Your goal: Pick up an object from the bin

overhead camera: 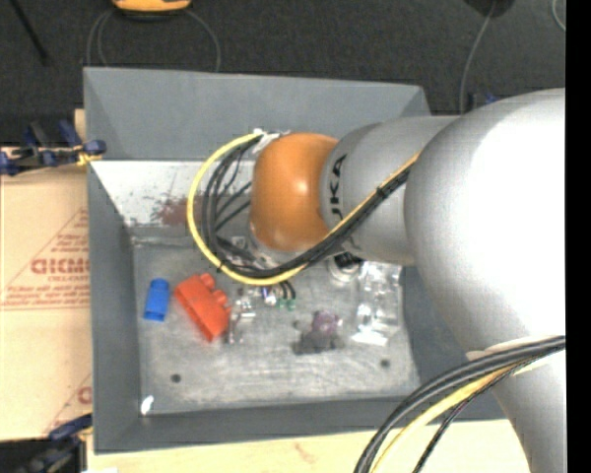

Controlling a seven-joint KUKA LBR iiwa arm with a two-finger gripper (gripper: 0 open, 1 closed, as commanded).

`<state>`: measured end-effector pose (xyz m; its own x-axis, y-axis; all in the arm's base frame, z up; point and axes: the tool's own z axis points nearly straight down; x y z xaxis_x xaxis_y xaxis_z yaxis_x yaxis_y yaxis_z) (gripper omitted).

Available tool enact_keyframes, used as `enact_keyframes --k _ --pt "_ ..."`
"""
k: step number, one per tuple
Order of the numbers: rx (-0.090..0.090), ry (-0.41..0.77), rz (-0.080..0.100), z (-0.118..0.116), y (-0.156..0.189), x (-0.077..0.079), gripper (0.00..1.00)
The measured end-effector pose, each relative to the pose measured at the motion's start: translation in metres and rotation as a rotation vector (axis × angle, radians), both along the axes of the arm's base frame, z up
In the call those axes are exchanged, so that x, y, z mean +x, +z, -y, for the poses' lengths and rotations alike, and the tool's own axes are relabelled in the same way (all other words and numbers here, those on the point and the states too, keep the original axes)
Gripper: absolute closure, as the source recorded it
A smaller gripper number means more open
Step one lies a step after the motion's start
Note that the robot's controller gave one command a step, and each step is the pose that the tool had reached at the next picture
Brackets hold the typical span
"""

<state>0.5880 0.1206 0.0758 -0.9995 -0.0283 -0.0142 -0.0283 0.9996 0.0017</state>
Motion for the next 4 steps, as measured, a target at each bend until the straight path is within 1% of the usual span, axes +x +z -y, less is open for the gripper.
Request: enact_keyframes --k 1,2,3,4 --pt "0.003 -0.128 -0.003 -0.079 -0.001 -0.005 0.00" --pt "0.000 -0.084 -0.005 -0.078 0.051 0.017 0.00" --pt "0.003 0.341 0.001 -0.099 0.016 0.029 0.00" --pt "-0.017 0.843 0.001 -0.112 -0.001 -0.023 0.00"
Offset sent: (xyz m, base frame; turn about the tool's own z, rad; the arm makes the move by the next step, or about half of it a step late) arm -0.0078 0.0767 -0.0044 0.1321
